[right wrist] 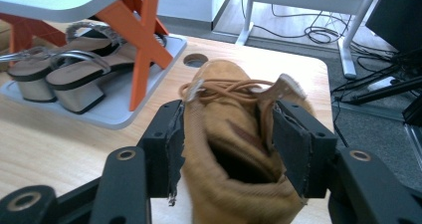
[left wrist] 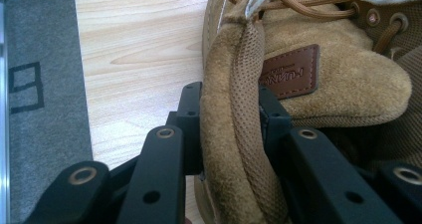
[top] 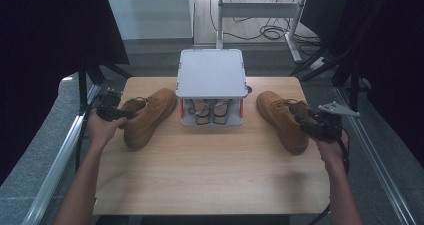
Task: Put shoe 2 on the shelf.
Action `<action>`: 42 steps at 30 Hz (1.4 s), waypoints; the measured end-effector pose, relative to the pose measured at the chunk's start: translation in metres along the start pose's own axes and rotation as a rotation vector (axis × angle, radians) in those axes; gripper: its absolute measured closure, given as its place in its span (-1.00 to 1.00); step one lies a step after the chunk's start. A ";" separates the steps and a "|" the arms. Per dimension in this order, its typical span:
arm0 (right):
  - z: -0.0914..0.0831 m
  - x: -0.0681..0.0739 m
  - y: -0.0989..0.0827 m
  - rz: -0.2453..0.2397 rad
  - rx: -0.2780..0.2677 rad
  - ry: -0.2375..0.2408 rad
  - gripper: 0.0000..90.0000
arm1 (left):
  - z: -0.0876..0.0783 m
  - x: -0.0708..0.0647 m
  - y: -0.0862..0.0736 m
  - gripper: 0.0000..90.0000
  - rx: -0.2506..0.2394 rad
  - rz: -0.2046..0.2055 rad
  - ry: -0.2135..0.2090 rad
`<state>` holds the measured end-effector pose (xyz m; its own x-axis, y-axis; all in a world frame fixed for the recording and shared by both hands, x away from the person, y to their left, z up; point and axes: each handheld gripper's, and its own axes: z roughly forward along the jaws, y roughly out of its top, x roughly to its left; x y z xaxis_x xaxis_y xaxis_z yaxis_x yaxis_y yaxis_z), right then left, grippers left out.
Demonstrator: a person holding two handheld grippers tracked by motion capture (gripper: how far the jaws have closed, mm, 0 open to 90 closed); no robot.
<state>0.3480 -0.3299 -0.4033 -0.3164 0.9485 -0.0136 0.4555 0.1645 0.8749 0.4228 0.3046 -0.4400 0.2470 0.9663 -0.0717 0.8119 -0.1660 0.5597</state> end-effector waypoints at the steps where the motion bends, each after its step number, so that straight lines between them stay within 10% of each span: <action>1: 0.002 -0.002 0.001 0.003 0.004 -0.005 0.01 | 0.000 0.000 0.000 0.56 -0.001 -0.002 -0.002; 18: 0.048 -0.045 0.011 0.032 0.160 -0.058 -0.01 | 0.000 0.001 0.000 0.54 -0.003 -0.002 -0.012; 42: 0.068 -0.055 0.012 0.016 0.348 0.010 0.10 | 0.001 0.003 0.000 0.20 -0.003 0.008 -0.018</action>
<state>0.4270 -0.3613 -0.4252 -0.3143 0.9493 0.0052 0.7165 0.2336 0.6573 0.4236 0.3071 -0.4408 0.2627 0.9614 -0.0824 0.8084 -0.1727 0.5627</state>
